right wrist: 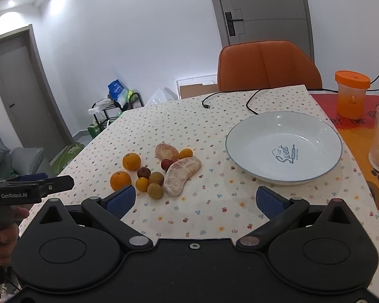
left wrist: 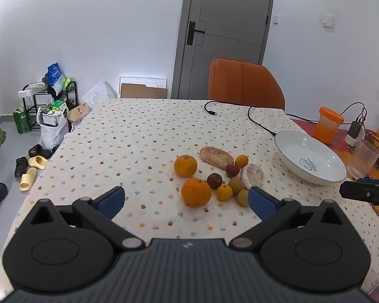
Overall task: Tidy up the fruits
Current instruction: 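Grasp the peeled pomelo segment with the right tool while the left tool grasps a large orange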
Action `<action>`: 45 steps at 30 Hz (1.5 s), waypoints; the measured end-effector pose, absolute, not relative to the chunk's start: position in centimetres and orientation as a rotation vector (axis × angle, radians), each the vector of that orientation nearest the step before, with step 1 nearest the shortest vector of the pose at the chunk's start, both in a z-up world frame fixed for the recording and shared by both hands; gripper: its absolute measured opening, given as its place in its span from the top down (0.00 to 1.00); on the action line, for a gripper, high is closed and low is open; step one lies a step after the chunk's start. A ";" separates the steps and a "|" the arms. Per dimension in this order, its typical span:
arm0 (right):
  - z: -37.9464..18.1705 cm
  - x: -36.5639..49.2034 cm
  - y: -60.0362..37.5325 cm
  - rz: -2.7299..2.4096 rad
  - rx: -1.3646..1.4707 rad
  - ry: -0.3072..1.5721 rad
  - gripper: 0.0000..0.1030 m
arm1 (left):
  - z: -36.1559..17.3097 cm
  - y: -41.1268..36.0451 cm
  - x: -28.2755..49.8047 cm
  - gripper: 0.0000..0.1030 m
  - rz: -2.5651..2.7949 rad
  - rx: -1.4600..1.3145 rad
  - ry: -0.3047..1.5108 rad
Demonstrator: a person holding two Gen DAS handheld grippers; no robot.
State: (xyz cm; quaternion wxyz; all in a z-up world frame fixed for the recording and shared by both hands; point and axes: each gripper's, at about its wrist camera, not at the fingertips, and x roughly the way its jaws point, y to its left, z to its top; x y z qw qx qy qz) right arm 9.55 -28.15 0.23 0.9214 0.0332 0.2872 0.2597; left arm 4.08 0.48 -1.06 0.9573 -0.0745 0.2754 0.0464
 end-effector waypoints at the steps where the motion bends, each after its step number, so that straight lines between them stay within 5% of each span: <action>1: 0.1 9.7 -28.2 0.536 0.070 0.590 0.00 | -1.2 0.4 4.2 0.00 0.091 -0.152 0.557; 19: -2.3 13.5 -27.4 0.534 0.081 0.626 0.00 | -3.5 1.0 8.0 0.03 0.051 -0.204 0.601; 36: -4.2 17.1 -24.6 0.619 0.097 0.695 0.17 | -6.2 1.7 12.0 0.58 0.017 -0.254 0.703; 45: -5.3 18.7 -22.0 0.654 0.082 0.739 0.26 | -7.0 1.9 12.8 0.60 -0.011 -0.250 0.731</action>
